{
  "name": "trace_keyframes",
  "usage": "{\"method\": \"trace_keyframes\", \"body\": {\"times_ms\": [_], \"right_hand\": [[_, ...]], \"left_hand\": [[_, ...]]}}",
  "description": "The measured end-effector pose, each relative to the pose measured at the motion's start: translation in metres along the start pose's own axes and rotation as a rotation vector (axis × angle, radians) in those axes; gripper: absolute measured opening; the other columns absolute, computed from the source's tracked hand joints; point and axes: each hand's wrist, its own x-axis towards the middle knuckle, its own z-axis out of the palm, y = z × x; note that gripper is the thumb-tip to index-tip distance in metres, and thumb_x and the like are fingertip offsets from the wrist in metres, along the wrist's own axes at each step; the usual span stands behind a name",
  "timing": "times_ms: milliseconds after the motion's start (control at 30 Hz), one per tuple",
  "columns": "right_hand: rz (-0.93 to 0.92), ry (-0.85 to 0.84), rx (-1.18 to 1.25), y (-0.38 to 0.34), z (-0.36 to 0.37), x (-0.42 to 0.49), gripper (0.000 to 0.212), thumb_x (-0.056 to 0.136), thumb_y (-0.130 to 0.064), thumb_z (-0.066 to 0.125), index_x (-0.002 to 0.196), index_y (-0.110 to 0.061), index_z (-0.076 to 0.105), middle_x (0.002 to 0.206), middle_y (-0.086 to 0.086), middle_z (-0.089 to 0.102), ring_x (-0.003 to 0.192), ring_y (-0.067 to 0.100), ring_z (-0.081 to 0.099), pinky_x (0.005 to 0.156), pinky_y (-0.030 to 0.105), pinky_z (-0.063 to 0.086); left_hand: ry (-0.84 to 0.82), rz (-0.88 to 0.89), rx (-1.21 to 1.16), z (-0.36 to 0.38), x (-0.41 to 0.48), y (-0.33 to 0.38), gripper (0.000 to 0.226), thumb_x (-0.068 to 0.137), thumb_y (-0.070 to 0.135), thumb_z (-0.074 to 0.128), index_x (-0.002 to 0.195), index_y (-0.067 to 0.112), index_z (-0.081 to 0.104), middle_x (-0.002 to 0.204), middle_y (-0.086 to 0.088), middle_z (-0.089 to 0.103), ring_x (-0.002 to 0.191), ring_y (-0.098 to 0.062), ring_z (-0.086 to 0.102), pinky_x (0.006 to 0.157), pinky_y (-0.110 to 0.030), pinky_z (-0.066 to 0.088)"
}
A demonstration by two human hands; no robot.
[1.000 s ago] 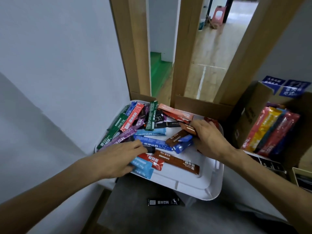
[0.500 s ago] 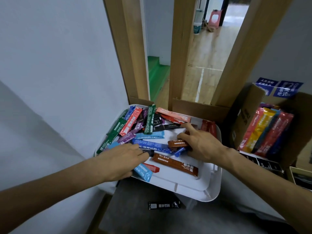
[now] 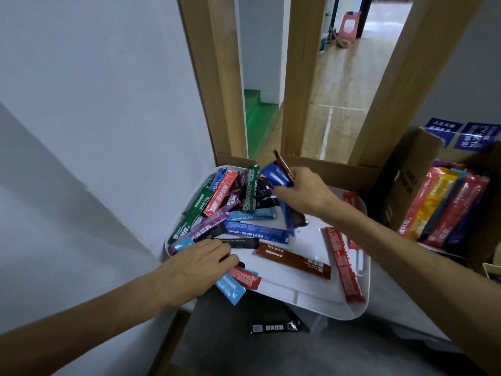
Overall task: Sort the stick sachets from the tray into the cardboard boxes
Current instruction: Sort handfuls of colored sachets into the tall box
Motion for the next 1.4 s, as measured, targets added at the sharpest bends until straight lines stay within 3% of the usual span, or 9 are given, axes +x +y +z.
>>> {"method": "trace_keyframes", "body": {"times_ms": [133, 267, 467, 600, 700, 800, 933, 1167, 1400], "right_hand": [[0.106, -0.003, 0.029, -0.026, 0.026, 0.048, 0.027, 0.090, -0.024, 0.063, 0.110, -0.006, 0.062, 0.098, 0.011, 0.067, 0.085, 0.026, 0.065, 0.068, 0.032, 0.051], [0.195, -0.045, -0.043, -0.030, 0.046, 0.067, 0.039, 0.088, -0.034, 0.072, 0.114, -0.009, 0.058, 0.101, 0.009, 0.063, 0.091, 0.025, 0.063, 0.084, 0.036, 0.056], [0.286, -0.004, 0.061, -0.030, 0.054, 0.071, 0.044, 0.081, -0.032, 0.079, 0.112, -0.007, 0.060, 0.097, 0.008, 0.062, 0.088, 0.023, 0.062, 0.085, 0.034, 0.057], [0.303, 0.035, 0.276, -0.033, 0.046, 0.064, 0.030, 0.077, -0.024, 0.080, 0.090, -0.009, 0.057, 0.088, 0.008, 0.065, 0.078, 0.020, 0.065, 0.070, 0.033, 0.058], [0.316, 0.045, 0.465, -0.027, 0.023, 0.043, 0.020, 0.078, -0.021, 0.075, 0.082, -0.008, 0.061, 0.075, 0.010, 0.064, 0.057, 0.022, 0.061, 0.046, 0.026, 0.050], [0.279, 0.060, 0.720, -0.009, 0.004, 0.009, 0.012, 0.081, -0.016, 0.069, 0.080, -0.009, 0.060, 0.075, 0.017, 0.062, 0.063, 0.029, 0.058, 0.060, 0.040, 0.048], [0.202, 0.238, 1.022, 0.010, -0.002, -0.043, 0.013, 0.085, -0.005, 0.062, 0.074, -0.011, 0.058, 0.063, 0.009, 0.058, 0.062, 0.029, 0.058, 0.071, 0.043, 0.049], [0.051, 0.336, 1.033, 0.030, -0.029, -0.132, 0.018, 0.088, -0.021, 0.072, 0.106, -0.020, 0.071, 0.101, 0.005, 0.077, 0.094, 0.023, 0.075, 0.081, 0.036, 0.061], [0.096, 0.389, 0.895, 0.084, -0.069, -0.193, 0.026, 0.086, -0.004, 0.072, 0.108, -0.017, 0.071, 0.100, 0.002, 0.078, 0.093, 0.018, 0.075, 0.078, 0.029, 0.061]], "left_hand": [[-0.013, -0.030, 0.015, 0.000, 0.001, 0.000, 0.069, 0.059, 0.041, 0.093, 0.113, 0.027, 0.051, 0.113, 0.003, 0.067, 0.101, -0.011, 0.065, 0.088, -0.028, 0.054], [0.103, -0.039, -0.045, 0.000, -0.005, -0.003, 0.085, 0.038, 0.045, 0.098, 0.108, 0.029, 0.050, 0.099, 0.007, 0.071, 0.088, -0.007, 0.070, 0.075, -0.025, 0.058], [0.181, -0.089, -0.142, 0.000, -0.015, -0.009, 0.077, 0.051, 0.025, 0.094, 0.112, 0.028, 0.046, 0.109, 0.003, 0.066, 0.098, -0.011, 0.066, 0.079, -0.030, 0.059], [0.280, -0.200, -0.310, -0.002, -0.018, -0.007, 0.060, 0.068, 0.022, 0.081, 0.116, 0.028, 0.045, 0.117, -0.001, 0.064, 0.108, -0.011, 0.059, 0.088, -0.033, 0.054], [0.475, -0.359, -0.457, -0.012, -0.017, -0.002, 0.049, 0.071, 0.007, 0.070, 0.108, 0.028, 0.045, 0.098, 0.002, 0.062, 0.085, -0.006, 0.055, 0.071, -0.022, 0.053], [0.687, -0.605, -0.739, -0.037, 0.000, 0.007, 0.026, 0.095, 0.004, 0.059, 0.103, 0.024, 0.044, 0.085, 0.009, 0.061, 0.071, -0.007, 0.066, 0.049, -0.010, 0.047], [0.867, -0.725, -1.073, -0.061, 0.058, 0.026, 0.005, 0.102, 0.028, 0.049, 0.107, 0.029, 0.050, 0.086, 0.007, 0.064, 0.072, -0.005, 0.069, 0.057, -0.024, 0.057], [0.730, -0.577, -1.451, -0.089, 0.152, 0.098, 0.014, 0.098, 0.024, 0.061, 0.092, 0.037, 0.062, 0.084, 0.014, 0.071, 0.078, 0.008, 0.067, 0.061, -0.009, 0.049], [0.550, -0.620, -1.818, -0.103, 0.191, 0.160, 0.005, 0.091, 0.018, 0.070, 0.094, 0.016, 0.074, 0.087, -0.006, 0.077, 0.084, -0.020, 0.075, 0.069, -0.033, 0.060]]}}
